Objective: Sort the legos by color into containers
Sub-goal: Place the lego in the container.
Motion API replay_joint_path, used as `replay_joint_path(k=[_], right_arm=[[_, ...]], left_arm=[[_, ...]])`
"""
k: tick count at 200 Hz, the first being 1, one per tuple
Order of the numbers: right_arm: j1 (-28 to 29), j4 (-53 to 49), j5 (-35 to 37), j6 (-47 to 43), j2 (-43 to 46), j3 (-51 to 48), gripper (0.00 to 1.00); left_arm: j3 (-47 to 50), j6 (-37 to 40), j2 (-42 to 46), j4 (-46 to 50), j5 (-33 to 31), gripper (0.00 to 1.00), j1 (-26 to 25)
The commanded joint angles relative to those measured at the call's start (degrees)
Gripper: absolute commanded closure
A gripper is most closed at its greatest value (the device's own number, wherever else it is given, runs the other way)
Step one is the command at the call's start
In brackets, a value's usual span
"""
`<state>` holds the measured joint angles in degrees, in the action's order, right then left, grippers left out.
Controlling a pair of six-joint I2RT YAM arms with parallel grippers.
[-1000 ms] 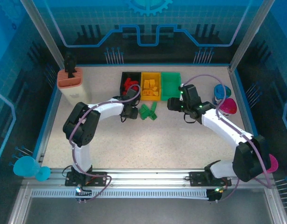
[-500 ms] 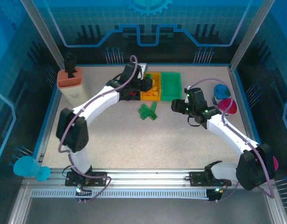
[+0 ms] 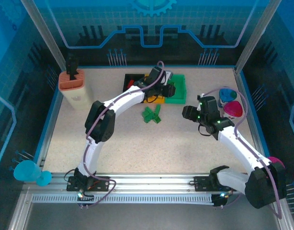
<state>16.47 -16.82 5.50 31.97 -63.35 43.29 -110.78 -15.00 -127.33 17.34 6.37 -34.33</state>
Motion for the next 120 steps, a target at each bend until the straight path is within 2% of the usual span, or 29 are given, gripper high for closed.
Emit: replay_joint_path(k=[1,17,24,31,46,63,69,83,120], right_arm=[[-0.8,0.8,-0.3,1.4,1.5,-1.5,0.33],[-0.8,1.1,-0.6,2.3,1.8,-2.5,0.34],[-0.5,1.5,-0.7,2.9,1.8,-3.2,0.35],[-0.3,2.5,-1.4,3.1,1.7,-4.0,0.35],[0.3,3.1,-1.4,3.0,1.2,-4.9,0.35],[0.5,2.5,-0.6,2.3,0.9,-5.0,0.35],[0.5,2.6,-0.8,1.9,0.9,-5.0,0.35],[1.2,4.4,-2.8,-0.2,0.9,-5.2,0.33],[8.8,6.7,-4.5,-9.9,-4.7,-1.4,0.27]], left_arm=[[-8.2,0.4,-5.2,3.5,1.4,0.62,-0.6],[-15.0,0.5,-9.6,6.6,1.4,0.62,-0.7],[-17.9,0.7,-11.3,7.7,1.3,0.59,-0.7],[-20.2,0.9,-12.8,8.5,0.5,0.51,-0.8],[-25.0,1.2,-15.0,11.0,-0.4,0.18,-0.8],[-26.7,1.1,-13.5,13.4,-1.4,0.11,-1.0],[-25.0,1.3,-11.6,12.8,-2.3,0.07,-1.2],[-18.1,1.6,-5.3,9.9,-3.8,0.06,-1.7],[11.4,0.3,17.0,-4.7,-4.7,0.06,-2.1]])
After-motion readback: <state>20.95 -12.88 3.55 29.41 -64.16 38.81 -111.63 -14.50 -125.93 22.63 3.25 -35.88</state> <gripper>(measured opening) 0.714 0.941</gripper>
